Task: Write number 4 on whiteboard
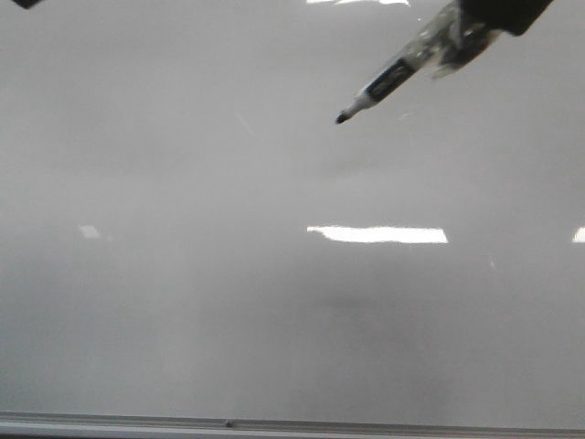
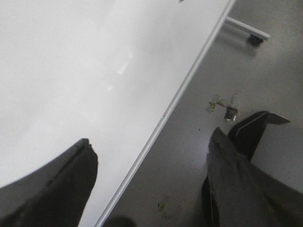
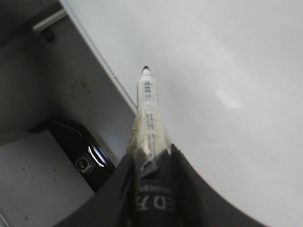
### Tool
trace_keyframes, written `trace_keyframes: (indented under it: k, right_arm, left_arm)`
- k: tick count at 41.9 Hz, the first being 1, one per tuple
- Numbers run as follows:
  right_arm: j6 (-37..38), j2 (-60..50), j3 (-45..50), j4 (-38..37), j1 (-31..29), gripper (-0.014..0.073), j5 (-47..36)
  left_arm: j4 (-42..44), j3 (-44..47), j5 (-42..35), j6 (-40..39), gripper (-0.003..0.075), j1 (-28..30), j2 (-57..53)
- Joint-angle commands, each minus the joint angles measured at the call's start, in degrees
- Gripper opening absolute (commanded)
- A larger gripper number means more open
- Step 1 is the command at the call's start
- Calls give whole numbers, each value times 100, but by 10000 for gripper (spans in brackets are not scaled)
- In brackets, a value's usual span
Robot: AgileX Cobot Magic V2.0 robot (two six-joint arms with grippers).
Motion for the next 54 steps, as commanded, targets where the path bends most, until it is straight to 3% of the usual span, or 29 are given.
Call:
trace_keyframes:
  k: [1,4,7,9,14,27,54]
  right_arm:
    - [474,-466,18,88,-514,-50,-233]
    - [595,-832,381,358,-758,-50,-560]
    - [610,-1282,1029,864,-779,-50,-1471]
    - [604,-1559,1524,1166,-779,-50,-2272]
    - [604,-1810,2169,1604,-779,-50,-3138]
    - [-11,-1391,2187,1604,-779,-50,-3233]
    - [-27,-259,1683,1593,-808,-50,-4443]
  left_arm:
    - [-103,81,-488,-403,479,458,-417]
    - [-124,204,-640,-532,479,814,-601]
    - [-150,230,-682,-548,479,994,-654]
    - [-158,230,-682,-548,479,1038,-654]
    - [-165,230,-694,-548,479,1038,-654]
    - [-201,230,-781,-548,479,1038,-654]
    - [-201,230,-828,-548,479,1038,-654]
